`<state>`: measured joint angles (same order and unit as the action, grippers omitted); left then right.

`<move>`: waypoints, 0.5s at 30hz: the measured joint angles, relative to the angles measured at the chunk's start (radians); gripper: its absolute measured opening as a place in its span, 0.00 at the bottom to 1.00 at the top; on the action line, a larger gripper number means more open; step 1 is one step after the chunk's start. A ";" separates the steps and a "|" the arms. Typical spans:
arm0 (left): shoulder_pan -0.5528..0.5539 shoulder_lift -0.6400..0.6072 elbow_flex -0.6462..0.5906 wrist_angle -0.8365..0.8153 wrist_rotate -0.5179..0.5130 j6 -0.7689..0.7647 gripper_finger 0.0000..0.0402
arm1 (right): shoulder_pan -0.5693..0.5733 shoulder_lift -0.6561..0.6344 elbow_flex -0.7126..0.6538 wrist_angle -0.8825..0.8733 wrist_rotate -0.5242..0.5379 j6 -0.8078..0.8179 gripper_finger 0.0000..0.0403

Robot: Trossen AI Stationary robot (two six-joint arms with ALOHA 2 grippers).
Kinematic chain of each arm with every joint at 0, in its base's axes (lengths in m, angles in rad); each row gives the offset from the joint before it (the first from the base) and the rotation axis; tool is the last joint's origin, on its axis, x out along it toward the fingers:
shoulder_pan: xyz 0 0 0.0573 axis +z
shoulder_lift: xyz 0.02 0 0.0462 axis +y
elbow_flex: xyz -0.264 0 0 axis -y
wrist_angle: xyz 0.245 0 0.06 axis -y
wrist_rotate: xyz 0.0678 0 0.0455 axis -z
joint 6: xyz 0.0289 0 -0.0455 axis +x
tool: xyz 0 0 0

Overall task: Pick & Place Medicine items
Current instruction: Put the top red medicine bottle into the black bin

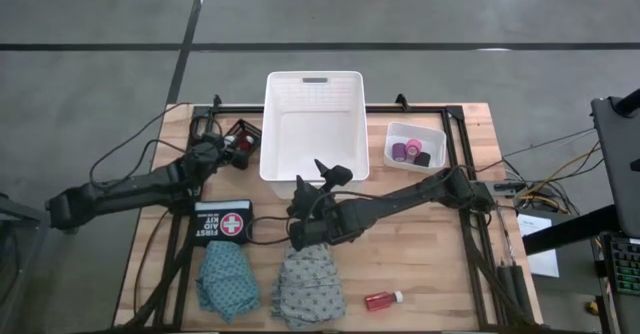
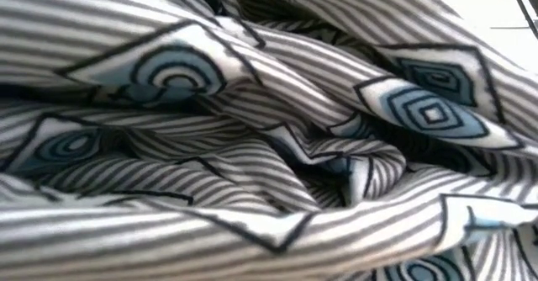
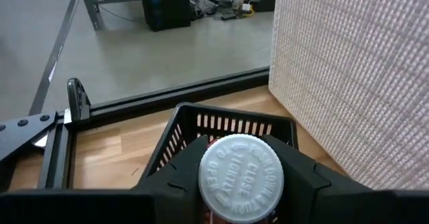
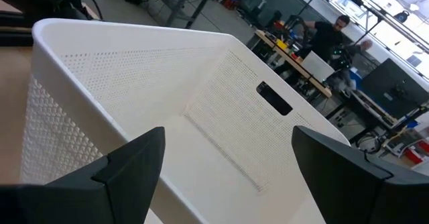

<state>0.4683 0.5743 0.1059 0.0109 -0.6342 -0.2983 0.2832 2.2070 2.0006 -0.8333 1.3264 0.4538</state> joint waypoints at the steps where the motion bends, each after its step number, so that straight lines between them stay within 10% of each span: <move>1: 0.000 0.000 0.000 0.011 0.000 -0.005 0.33 | 0.000 0.000 0.000 0.000 0.000 0.000 0.81; 15: 0.000 -0.002 -0.102 0.140 -0.025 -0.031 0.33 | 0.000 0.000 0.000 0.000 0.006 -0.010 0.81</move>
<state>0.4683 0.5724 0.0040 0.1509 -0.6589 -0.3297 0.2829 2.2074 2.0006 -0.8337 1.3322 0.4439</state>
